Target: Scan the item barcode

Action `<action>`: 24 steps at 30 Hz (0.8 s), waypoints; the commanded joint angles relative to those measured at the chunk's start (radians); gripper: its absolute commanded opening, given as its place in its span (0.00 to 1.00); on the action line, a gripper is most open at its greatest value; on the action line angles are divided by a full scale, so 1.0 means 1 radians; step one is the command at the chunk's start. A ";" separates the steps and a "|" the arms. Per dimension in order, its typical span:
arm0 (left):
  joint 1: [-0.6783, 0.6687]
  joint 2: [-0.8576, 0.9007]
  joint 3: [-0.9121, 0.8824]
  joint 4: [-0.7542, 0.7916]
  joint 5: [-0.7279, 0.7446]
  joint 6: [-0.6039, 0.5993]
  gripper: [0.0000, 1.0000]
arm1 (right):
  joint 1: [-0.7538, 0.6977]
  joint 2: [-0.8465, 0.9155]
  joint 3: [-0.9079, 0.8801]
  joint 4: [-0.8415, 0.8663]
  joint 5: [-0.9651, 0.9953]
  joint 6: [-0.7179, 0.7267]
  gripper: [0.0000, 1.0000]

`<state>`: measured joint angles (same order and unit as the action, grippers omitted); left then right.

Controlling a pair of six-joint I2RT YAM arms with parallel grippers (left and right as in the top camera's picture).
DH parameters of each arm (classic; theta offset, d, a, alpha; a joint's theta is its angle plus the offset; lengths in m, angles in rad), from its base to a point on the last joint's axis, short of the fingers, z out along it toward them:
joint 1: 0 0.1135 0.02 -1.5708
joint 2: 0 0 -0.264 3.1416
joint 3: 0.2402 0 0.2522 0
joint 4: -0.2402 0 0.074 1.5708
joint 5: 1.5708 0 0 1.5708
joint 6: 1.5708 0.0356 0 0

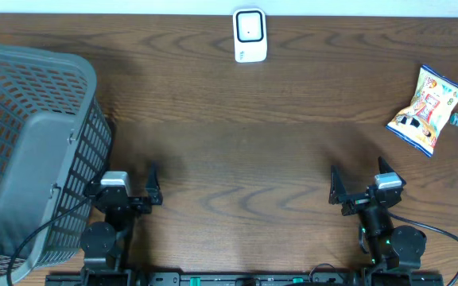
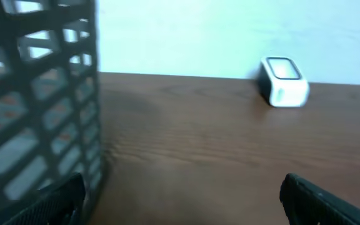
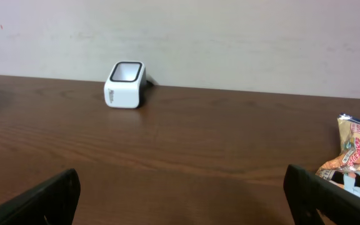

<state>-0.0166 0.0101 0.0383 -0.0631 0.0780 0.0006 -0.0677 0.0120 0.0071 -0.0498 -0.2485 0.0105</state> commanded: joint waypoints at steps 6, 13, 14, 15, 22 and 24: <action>0.004 -0.009 -0.035 -0.010 -0.075 0.026 0.99 | 0.002 -0.006 -0.002 -0.006 0.011 -0.012 0.99; 0.004 -0.009 -0.035 -0.010 -0.060 0.026 0.99 | 0.002 -0.006 -0.002 -0.006 0.011 -0.012 0.99; 0.004 -0.009 -0.035 -0.010 -0.060 0.026 0.99 | 0.002 -0.006 -0.002 -0.006 0.011 -0.012 0.99; 0.004 -0.009 -0.035 -0.009 -0.061 0.026 0.99 | 0.002 -0.006 -0.002 -0.006 0.011 -0.012 0.99; 0.004 -0.009 -0.035 -0.007 -0.068 0.026 0.99 | 0.002 -0.006 -0.002 -0.006 0.011 -0.012 0.99; 0.004 -0.009 -0.035 -0.007 -0.068 0.026 0.99 | 0.002 -0.006 -0.002 -0.006 0.011 -0.012 0.99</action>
<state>-0.0166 0.0101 0.0341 -0.0547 0.0341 0.0086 -0.0677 0.0120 0.0071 -0.0498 -0.2462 0.0105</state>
